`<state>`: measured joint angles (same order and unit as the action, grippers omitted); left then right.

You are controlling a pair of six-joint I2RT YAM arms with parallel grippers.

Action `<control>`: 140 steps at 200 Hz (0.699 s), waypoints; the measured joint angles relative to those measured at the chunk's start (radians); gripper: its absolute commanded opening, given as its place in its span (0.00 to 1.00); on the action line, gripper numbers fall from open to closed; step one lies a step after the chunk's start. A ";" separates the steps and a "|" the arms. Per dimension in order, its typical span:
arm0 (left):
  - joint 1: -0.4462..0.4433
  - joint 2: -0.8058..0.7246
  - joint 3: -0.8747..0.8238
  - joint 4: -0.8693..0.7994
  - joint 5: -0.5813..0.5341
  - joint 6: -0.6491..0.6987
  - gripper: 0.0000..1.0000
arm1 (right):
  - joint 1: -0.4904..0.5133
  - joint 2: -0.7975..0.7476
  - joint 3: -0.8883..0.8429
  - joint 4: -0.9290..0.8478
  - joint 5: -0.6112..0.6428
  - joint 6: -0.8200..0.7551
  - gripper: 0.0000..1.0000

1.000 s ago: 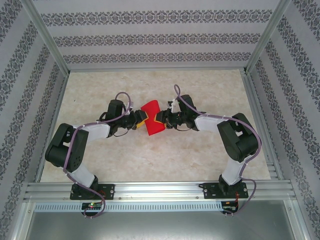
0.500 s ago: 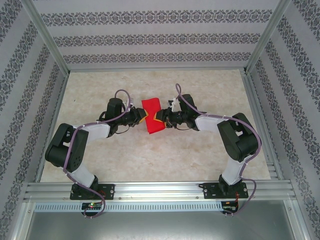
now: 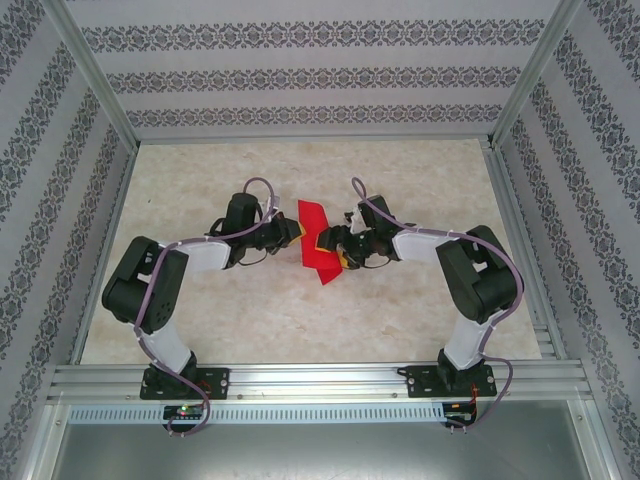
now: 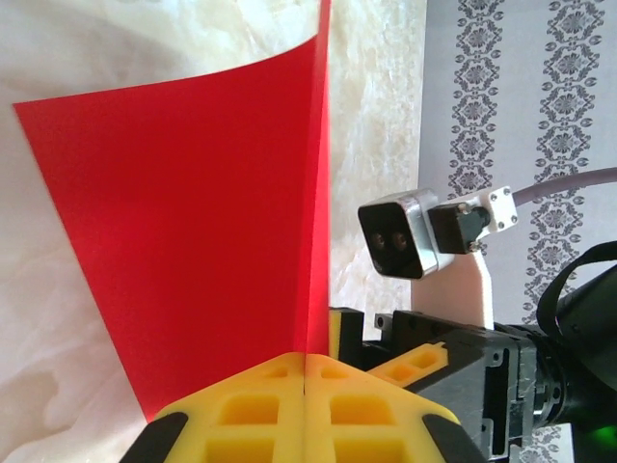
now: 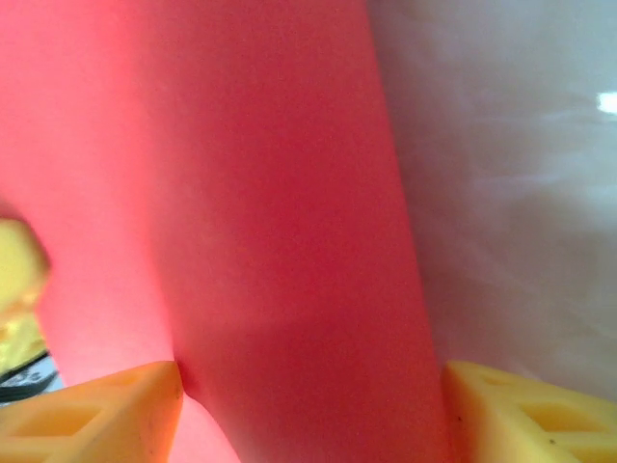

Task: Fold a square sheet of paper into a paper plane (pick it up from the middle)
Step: Hold the square sheet of paper at the center of the table.

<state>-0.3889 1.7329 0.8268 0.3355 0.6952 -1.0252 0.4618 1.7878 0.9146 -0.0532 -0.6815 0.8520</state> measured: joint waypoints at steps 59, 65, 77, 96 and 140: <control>-0.037 0.069 0.035 -0.035 -0.001 0.026 0.00 | -0.044 -0.045 0.038 -0.193 0.083 -0.145 0.81; -0.041 0.071 0.035 -0.037 -0.001 0.026 0.00 | -0.048 -0.045 0.048 -0.211 0.084 -0.166 0.81; -0.050 0.074 0.035 -0.045 -0.005 0.026 0.00 | -0.057 -0.045 0.070 -0.243 0.084 -0.206 0.81; -0.064 0.076 0.037 -0.055 -0.021 0.027 0.00 | -0.066 -0.044 0.105 -0.285 0.082 -0.260 0.79; -0.104 0.095 0.052 -0.073 -0.056 0.027 0.00 | -0.072 -0.002 0.174 -0.333 0.078 -0.335 0.74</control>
<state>-0.4931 1.8282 0.8787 0.2626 0.6395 -0.9985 0.3897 1.7859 1.0885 -0.3859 -0.6033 0.5167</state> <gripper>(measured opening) 0.066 0.750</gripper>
